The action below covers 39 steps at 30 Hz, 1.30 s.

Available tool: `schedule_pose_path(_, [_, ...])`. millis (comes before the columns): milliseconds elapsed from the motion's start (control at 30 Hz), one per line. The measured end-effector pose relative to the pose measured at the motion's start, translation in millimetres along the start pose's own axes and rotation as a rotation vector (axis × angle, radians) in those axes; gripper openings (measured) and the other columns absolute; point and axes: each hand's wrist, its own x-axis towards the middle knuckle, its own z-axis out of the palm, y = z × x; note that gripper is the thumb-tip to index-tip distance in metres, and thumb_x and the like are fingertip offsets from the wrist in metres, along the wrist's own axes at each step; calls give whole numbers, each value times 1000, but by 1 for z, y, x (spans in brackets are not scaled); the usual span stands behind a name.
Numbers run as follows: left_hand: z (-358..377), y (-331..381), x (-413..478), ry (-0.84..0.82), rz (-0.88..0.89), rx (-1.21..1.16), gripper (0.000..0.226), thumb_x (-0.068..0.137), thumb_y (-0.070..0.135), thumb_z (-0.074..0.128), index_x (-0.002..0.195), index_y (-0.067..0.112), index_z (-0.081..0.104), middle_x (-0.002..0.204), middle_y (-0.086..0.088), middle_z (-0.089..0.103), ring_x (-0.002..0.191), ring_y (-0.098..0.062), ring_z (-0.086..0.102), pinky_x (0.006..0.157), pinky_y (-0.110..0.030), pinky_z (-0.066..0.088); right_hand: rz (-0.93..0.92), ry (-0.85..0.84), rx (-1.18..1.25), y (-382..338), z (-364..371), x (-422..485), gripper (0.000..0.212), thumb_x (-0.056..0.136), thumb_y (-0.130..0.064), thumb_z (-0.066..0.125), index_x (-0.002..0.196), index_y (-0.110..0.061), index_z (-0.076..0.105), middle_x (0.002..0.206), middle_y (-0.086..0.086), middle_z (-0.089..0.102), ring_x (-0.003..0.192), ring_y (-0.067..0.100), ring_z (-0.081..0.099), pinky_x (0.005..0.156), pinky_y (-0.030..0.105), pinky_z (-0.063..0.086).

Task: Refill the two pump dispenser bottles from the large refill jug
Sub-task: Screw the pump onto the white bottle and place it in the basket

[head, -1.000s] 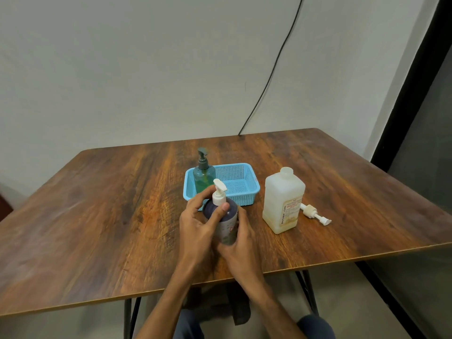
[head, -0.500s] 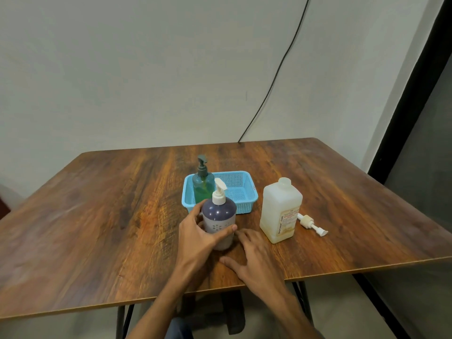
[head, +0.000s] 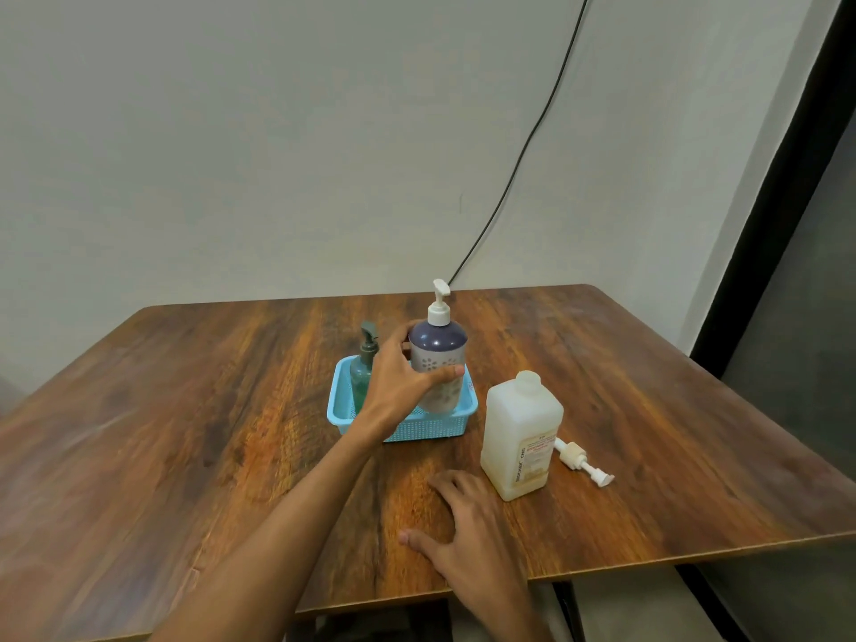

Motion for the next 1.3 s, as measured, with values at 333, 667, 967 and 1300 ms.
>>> schedule_pose_path(333, [14, -30, 20, -93, -97, -62, 67, 78, 10, 86, 130, 22, 46, 122, 6, 60, 108, -9, 63, 80, -20, 56, -20, -20, -22, -2, -5, 2, 75, 77, -75, 61, 142, -43, 42, 144, -22, 36, 134, 2, 30, 116, 27, 27])
schedule_pose_path(667, [15, -54, 27, -171, -190, -11, 63, 80, 11, 85, 127, 21, 43, 124, 1, 60, 108, -8, 63, 76, -17, 53, -28, -21, -57, -1, -2, 4, 76, 77, -79, 56, 142, -44, 42, 144, -23, 35, 135, 3, 29, 118, 30, 25])
schedule_pose_path(967, [16, -50, 29, -276, -207, 81, 71, 84, 10, 81, 133, 21, 30, 130, 1, 52, 117, -14, 56, 90, -22, 50, -45, -15, -74, 0, 0, 5, 77, 75, -82, 54, 142, -43, 43, 142, -23, 37, 134, 2, 29, 117, 28, 25])
schedule_pose_path(1300, [9, -40, 16, -265, -143, 285, 80, 81, 15, 84, 145, 16, 35, 145, -3, 53, 135, -23, 51, 99, -24, 42, -20, -16, -63, -2, -1, 6, 76, 75, -82, 55, 140, -44, 44, 142, -25, 37, 133, 2, 30, 117, 28, 25])
